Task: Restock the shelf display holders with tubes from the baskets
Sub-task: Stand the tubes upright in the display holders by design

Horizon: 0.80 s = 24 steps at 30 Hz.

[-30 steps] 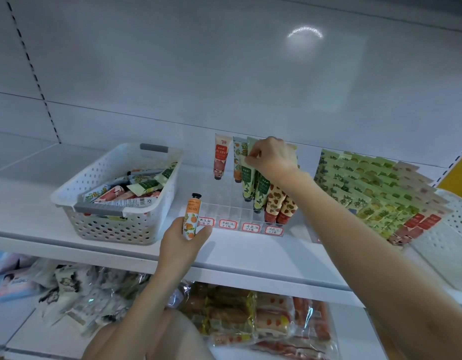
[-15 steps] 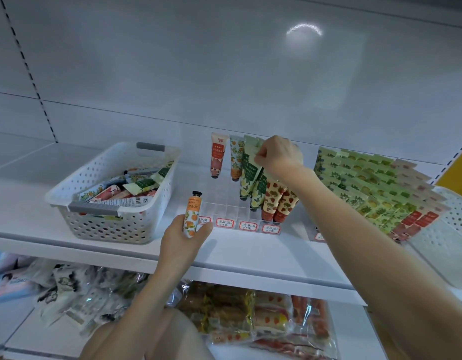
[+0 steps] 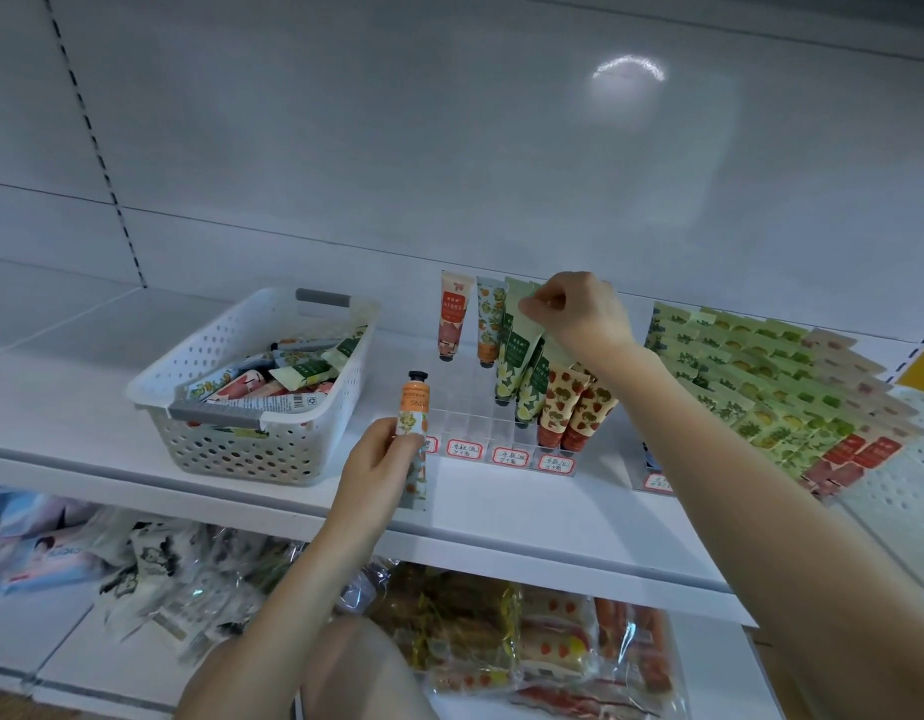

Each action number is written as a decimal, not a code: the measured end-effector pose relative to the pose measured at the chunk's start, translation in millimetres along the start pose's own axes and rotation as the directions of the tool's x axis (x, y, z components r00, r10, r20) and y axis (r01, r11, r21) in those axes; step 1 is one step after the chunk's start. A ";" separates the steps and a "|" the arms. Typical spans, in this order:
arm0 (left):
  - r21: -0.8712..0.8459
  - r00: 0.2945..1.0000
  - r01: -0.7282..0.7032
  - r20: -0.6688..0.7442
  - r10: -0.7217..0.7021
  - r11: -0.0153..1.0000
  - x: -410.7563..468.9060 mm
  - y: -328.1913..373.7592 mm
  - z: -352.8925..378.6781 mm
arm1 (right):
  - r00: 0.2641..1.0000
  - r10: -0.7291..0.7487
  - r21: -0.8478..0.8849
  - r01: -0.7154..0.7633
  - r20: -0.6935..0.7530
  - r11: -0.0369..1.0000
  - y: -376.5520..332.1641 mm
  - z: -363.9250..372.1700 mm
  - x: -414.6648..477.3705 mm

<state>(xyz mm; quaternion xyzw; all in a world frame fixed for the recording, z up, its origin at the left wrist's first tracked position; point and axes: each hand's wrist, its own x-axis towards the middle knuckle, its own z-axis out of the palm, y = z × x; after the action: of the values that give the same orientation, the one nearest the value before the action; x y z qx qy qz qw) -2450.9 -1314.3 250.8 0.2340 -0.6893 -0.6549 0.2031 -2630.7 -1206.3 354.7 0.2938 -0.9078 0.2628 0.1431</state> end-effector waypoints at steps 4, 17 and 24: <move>-0.001 0.992 -0.099 0.082 0.099 0.995 -5.2 8.3 -6.9 | 0.983 -0.117 0.260 0.151 -0.143 0.954 -15.8 -5.4 -15.0; -0.219 0.936 -0.315 -0.231 0.265 0.924 -0.6 30.4 -18.2 | 0.806 -0.334 0.506 0.050 0.489 0.861 -14.1 6.2 -78.0; 0.039 0.887 -0.456 -0.059 0.458 0.889 8.1 32.6 0.4 | 0.832 -0.380 0.360 0.238 0.404 0.902 -22.2 8.7 -79.7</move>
<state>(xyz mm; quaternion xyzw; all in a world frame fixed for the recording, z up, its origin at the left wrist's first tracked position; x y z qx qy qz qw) -2459.6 -1317.7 283.1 0.0897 -0.7257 -0.5721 0.3715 -2555.4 -1190.0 323.3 0.5102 -0.8055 0.2899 -0.0829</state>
